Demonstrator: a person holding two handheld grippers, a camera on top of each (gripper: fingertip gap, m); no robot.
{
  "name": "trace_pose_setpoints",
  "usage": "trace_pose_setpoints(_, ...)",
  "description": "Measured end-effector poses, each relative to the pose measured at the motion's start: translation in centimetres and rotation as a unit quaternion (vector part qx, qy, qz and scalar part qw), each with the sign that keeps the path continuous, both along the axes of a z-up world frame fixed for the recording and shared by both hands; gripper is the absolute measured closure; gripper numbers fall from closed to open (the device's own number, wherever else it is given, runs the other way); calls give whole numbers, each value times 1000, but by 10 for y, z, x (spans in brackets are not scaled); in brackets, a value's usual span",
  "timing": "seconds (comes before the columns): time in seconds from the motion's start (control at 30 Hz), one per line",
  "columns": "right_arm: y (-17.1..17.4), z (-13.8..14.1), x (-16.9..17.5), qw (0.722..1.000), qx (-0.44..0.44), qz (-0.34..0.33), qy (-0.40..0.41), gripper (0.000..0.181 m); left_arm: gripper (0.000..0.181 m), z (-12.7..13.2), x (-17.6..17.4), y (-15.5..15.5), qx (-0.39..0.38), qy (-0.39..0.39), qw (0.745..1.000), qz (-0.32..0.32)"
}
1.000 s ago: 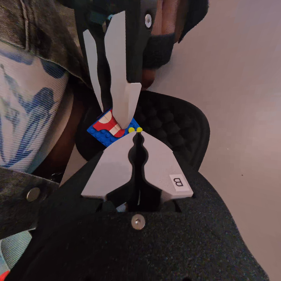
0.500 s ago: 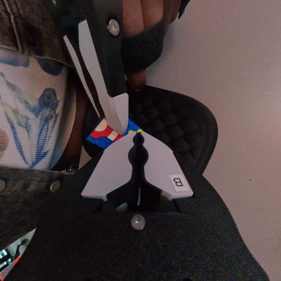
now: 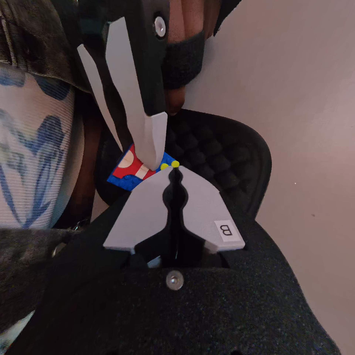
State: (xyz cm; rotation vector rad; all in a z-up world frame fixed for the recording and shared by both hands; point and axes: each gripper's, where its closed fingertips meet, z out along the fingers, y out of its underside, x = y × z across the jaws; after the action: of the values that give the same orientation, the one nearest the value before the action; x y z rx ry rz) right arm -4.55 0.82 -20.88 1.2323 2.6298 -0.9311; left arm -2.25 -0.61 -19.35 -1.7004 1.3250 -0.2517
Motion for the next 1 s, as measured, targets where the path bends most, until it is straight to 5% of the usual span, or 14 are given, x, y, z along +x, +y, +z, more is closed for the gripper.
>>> trace_pose_setpoints(0.13, 0, -6, -16, 996, 39, -54, 66, 181, 159, -2, 2, -2, -11, -6, 1000, 6)
trace_pose_setpoints(0.23, 5, 2, -12, 994, -44, -81, 60, 181, 158, -3, 0, -4, 9, 5, 1000, 8)
trace_pose_setpoints(0.4, 14, 36, 7, 982, -88, -18, 167, 181, 160, -1, -3, -6, 65, 32, 997, -17)
trace_pose_setpoints(0.47, 9, 29, 20, 986, -76, 1, 145, 115, 159, 0, -4, -6, 62, 38, 997, -26)
trace_pose_setpoints(0.83, -27, 5, 13, 969, -78, 133, 193, 117, 156, 1, -5, -7, 78, 70, 993, -52)
trace_pose_setpoints(1.0, -11, 8, 9, 978, -17, 46, 204, 121, 113, 16, -23, -4, 8, -25, 997, 76)
